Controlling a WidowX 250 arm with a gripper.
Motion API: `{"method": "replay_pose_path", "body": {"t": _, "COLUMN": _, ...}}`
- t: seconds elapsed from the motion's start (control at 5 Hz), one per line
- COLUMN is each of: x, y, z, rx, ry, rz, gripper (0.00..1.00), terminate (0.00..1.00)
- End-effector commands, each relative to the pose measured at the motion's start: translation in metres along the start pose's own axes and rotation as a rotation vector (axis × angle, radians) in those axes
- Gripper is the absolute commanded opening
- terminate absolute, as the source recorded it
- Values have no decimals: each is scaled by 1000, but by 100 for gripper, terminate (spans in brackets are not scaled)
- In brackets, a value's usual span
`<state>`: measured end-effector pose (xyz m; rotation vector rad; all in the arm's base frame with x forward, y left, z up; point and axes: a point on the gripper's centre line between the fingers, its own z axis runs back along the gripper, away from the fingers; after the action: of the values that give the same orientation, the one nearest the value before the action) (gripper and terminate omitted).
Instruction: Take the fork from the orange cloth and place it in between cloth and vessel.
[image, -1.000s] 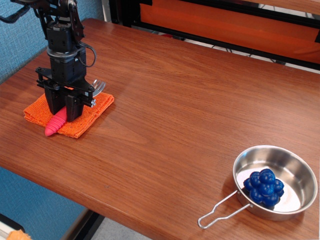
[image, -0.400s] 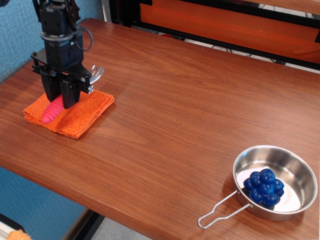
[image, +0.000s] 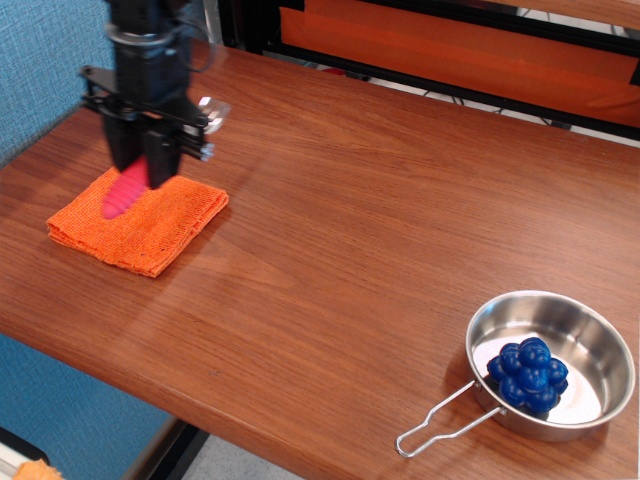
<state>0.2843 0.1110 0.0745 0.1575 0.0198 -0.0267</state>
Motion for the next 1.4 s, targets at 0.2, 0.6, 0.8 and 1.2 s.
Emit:
{"method": "replay_pose_path", "body": {"t": 0.2, "x": 37, "y": -102, "z": 22, "rx": -83, "ry": -69, "rz": 13, "gripper": 0, "terminate": 0}}
{"method": "replay_pose_path", "body": {"t": 0.6, "x": 73, "y": -157, "z": 14, "rx": -179, "ry": -39, "rz": 49, "gripper": 0, "terminate": 0}}
{"method": "replay_pose_path", "body": {"t": 0.8, "x": 83, "y": -173, "z": 8, "rx": -194, "ry": 10, "rz": 58, "gripper": 0, "terminate": 0}}
{"method": "replay_pose_path", "body": {"t": 1.2, "x": 94, "y": -196, "z": -9, "rx": -164, "ry": 39, "rz": -2, "gripper": 0, "terminate": 0}}
